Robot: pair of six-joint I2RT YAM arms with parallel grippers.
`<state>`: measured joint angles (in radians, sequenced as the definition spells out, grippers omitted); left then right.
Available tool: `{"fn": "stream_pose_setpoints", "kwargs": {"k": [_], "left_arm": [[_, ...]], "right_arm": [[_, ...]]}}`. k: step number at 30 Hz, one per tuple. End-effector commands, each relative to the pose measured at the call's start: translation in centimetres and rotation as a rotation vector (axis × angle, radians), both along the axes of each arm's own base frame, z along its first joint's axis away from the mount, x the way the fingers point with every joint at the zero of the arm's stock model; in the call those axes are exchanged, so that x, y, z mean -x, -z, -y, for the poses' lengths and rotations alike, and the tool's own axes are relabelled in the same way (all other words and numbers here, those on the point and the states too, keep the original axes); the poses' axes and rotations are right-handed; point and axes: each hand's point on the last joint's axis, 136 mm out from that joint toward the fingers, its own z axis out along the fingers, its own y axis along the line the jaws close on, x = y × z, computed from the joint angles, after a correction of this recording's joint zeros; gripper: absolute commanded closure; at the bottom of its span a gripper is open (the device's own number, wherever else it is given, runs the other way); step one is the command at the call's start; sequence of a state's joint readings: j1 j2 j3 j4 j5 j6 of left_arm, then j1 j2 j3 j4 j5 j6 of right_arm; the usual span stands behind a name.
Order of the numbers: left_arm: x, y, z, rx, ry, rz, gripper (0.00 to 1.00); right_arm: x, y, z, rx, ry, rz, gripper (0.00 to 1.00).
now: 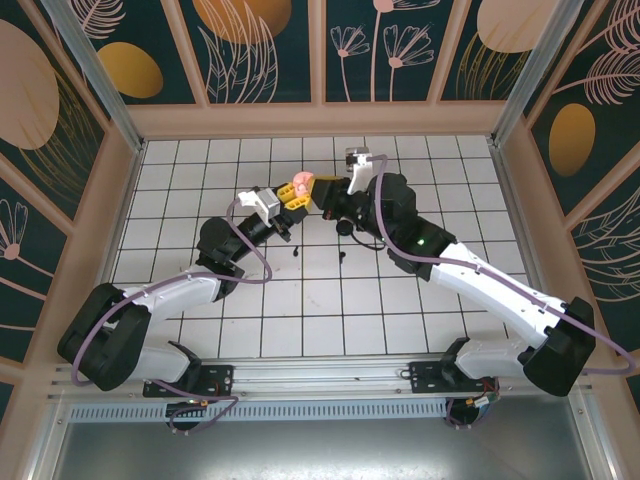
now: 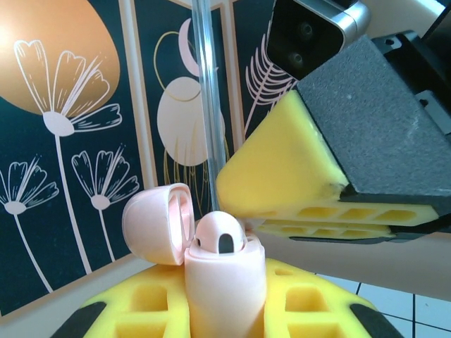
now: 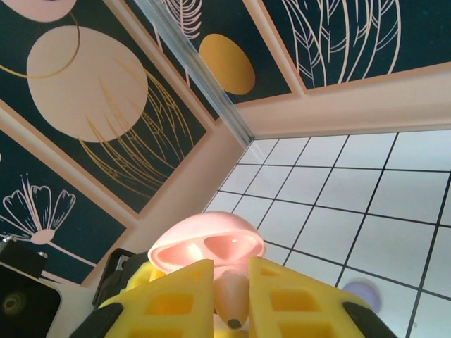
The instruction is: Insert the wireless bluetooth earbuds into the charging case
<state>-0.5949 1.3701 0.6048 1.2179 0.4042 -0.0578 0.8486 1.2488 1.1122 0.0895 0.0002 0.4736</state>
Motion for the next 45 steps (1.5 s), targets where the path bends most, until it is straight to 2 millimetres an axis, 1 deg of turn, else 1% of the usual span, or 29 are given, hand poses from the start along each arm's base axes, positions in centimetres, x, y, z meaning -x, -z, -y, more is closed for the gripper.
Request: {"fn": "stream_pose_setpoints", "kwargs": {"k": [1,4,7,9,13,17,21,23,24,26,27,29,32,33,34,35,38,41,43,45], "left_arm": [[0.7,-3.3,-0.3,0.071,0.01,0.074,1.0],[0.7,-3.2,-0.3,0.073,0.015,0.068,1.0],[0.7,-3.2,-0.2,0.075,0.021,0.064,1.0],[0.7,-3.0,-0.2,0.076,0.026,0.058,1.0],[0.7,-2.8,-0.2,0.079,0.03,0.049,1.0],[0.8,-2.7,-0.2,0.083,0.031,0.045,1.0],[1.0,-2.4,-0.4,0.081,0.032,0.043,1.0],[1.1,-2.2,-0.4,0.078,0.034,0.04,1.0],[1.1,-2.1,-0.4,0.075,0.036,0.038,1.0],[1.2,-1.7,-0.3,0.061,0.039,0.033,1.0],[1.3,-1.5,-0.3,0.054,0.039,0.029,1.0],[1.4,-1.0,-0.1,0.028,0.045,0.027,1.0],[1.6,-0.2,0.4,-0.018,0.067,0.015,1.0],[1.5,0.1,0.5,-0.034,0.072,0.01,1.0],[1.6,0.4,0.7,-0.048,0.08,0.003,1.0],[1.6,0.7,0.7,-0.06,0.084,-0.002,1.0],[1.8,1.4,0.9,-0.088,0.094,-0.013,1.0],[2.0,1.7,1.0,-0.107,0.101,-0.016,1.0],[2.1,1.8,0.9,-0.11,0.1,-0.018,1.0],[2.0,1.8,0.9,-0.113,0.098,-0.016,1.0]], "right_arm": [[0.9,2.5,-1.0,0.077,-0.051,-0.062,0.77],[0.3,1.9,-0.8,0.058,-0.037,-0.057,0.69],[-0.3,0.9,-0.6,0.03,-0.025,-0.05,0.55],[-0.4,-0.1,-0.5,0.011,-0.021,-0.035,0.46],[-0.5,-2.5,0.0,-0.036,-0.021,-0.007,0.32],[-0.2,-4.8,1.2,-0.089,-0.013,0.018,0.22],[0.4,-6.9,3.9,-0.161,0.021,0.031,0.18],[0.3,-7.3,4.8,-0.161,0.031,0.016,0.18],[0.1,-7.4,5.0,-0.149,0.035,0.006,0.2],[-0.4,-6.9,5.0,-0.099,0.037,-0.024,0.24],[-0.7,-6.3,4.7,-0.062,0.035,-0.052,0.31],[-1.3,-5.3,3.8,-0.003,0.007,-0.1,0.49],[-2.2,-3.6,2.1,0.085,-0.046,-0.168,0.83],[-2.5,-3.2,1.6,0.11,-0.057,-0.187,0.91],[-2.8,-2.7,1.2,0.134,-0.066,-0.202,0.97],[-3.3,-2.3,0.8,0.159,-0.075,-0.216,1.0],[-4.3,-0.8,-0.2,0.228,-0.095,-0.267,1.0],[-5.1,0.4,-0.7,0.279,-0.109,-0.305,1.0],[-5.2,1.3,-0.9,0.306,-0.12,-0.328,1.0],[-4.8,2.3,-1.1,0.331,-0.146,-0.36,1.0]]}}
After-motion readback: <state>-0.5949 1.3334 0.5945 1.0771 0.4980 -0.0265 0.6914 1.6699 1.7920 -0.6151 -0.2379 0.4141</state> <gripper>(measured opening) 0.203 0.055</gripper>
